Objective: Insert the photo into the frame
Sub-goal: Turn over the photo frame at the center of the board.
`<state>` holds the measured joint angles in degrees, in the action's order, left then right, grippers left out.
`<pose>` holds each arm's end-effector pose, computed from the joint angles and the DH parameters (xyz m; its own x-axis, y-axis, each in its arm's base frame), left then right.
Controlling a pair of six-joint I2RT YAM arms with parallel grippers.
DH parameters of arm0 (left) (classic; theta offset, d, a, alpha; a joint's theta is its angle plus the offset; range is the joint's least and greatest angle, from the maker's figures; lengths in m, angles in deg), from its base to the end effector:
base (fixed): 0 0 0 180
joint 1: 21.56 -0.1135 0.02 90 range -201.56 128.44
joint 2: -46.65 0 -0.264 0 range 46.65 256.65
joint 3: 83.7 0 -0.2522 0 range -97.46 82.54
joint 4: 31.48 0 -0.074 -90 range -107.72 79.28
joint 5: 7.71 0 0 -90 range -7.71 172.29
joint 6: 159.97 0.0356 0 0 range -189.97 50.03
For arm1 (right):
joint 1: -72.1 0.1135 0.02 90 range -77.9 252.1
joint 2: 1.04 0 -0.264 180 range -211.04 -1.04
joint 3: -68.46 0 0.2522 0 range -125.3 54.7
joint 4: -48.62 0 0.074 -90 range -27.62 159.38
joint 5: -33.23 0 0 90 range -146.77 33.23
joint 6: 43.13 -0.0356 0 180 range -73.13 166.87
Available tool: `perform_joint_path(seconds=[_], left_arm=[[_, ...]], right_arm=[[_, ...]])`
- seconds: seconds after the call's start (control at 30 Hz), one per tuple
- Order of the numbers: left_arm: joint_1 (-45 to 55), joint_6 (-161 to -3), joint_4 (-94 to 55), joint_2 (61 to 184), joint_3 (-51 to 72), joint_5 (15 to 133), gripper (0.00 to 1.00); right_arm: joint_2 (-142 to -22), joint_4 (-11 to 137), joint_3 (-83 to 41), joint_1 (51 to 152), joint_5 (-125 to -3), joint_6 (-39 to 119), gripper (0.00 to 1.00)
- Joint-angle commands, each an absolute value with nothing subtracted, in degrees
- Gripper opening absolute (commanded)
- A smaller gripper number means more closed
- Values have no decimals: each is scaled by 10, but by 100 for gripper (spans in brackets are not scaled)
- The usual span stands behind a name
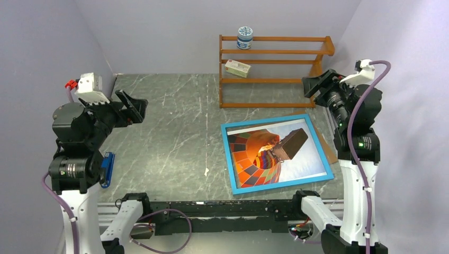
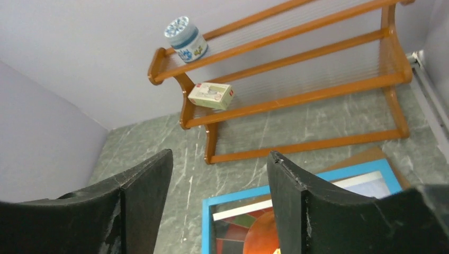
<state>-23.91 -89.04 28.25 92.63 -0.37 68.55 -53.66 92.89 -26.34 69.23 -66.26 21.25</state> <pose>0.1038 -0.0042 0.4814 -0.2119 -0.3263 -0.9212 0.1326 0.9243 -0.3579 0.1558 -0.0019 0.4886 -0.0826 0.4312 -0.8985 -0.0881 0.8949 0.4375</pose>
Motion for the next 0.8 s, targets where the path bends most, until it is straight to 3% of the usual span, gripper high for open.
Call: perform_joint_path(seconds=[0.0,0.27,0.43,0.57,0.77], left_arm=[[-242,-904,246,926,3,682,94],[-242,-907,219,902,73,616,94],[-242,-929,214,893,128,607,94],[-242,-965,207,910,174,604,94],[-242,-993,161,1007,252,476,94]], right_arm=[[-529,906,-240,691,-658,211,73],[-544,889,-177,691,-686,171,75],[-553,915,-122,691,-634,136,66],[-554,897,-44,691,-606,104,73],[-605,874,33,704,-686,112,76]])
